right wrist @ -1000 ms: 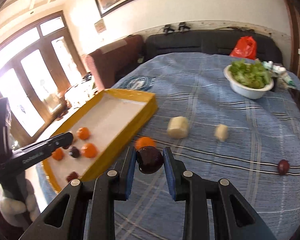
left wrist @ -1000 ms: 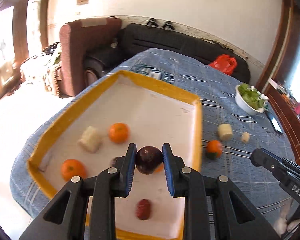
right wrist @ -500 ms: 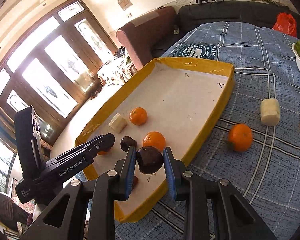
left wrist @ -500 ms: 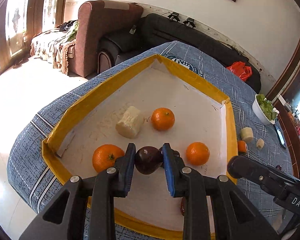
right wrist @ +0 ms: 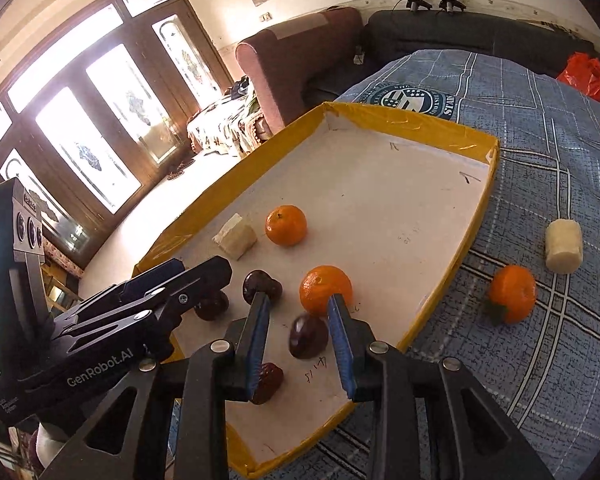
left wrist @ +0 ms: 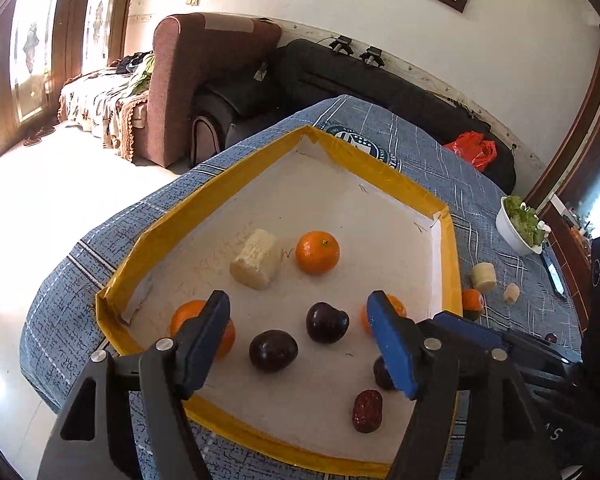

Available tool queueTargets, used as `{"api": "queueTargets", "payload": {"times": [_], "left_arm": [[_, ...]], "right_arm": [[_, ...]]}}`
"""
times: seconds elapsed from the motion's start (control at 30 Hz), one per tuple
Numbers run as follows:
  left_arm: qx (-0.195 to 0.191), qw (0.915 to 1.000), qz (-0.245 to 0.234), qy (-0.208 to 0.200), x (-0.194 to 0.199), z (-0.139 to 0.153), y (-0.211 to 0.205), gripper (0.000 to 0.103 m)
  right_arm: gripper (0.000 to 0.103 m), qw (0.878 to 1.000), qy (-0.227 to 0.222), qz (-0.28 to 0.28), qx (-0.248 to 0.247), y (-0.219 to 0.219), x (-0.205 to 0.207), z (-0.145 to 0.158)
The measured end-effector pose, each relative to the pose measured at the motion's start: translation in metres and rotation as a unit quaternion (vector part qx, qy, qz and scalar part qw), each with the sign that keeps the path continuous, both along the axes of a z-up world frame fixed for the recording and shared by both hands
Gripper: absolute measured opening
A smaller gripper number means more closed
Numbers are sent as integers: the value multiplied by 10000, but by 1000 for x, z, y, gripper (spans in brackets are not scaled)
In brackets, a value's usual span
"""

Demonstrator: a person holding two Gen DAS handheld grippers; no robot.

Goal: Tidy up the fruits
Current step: 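Carry both plums into the yellow tray and open both grippers, then move both open grippers back over the remaining orange and white chunks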

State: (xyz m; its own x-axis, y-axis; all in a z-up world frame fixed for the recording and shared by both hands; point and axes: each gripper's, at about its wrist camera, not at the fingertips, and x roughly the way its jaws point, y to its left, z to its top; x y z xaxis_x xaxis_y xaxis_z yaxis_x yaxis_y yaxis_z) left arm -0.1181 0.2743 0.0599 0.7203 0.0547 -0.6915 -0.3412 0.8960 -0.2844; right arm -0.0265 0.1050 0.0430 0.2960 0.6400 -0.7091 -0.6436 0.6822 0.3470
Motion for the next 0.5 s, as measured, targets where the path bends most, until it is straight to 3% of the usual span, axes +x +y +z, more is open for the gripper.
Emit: {"api": "queueTargets", "payload": {"times": [0.27, 0.5], "left_arm": [[-199, 9996, 59, -208, -8, 17, -7, 82], [100, 9991, -390, -158, 0, 28, -50, 82]], "right_arm": [[46, 9983, -341, -451, 154, -55, -3, 28], [46, 9908, -275, -1314, 189, -144, 13, 23]]}}
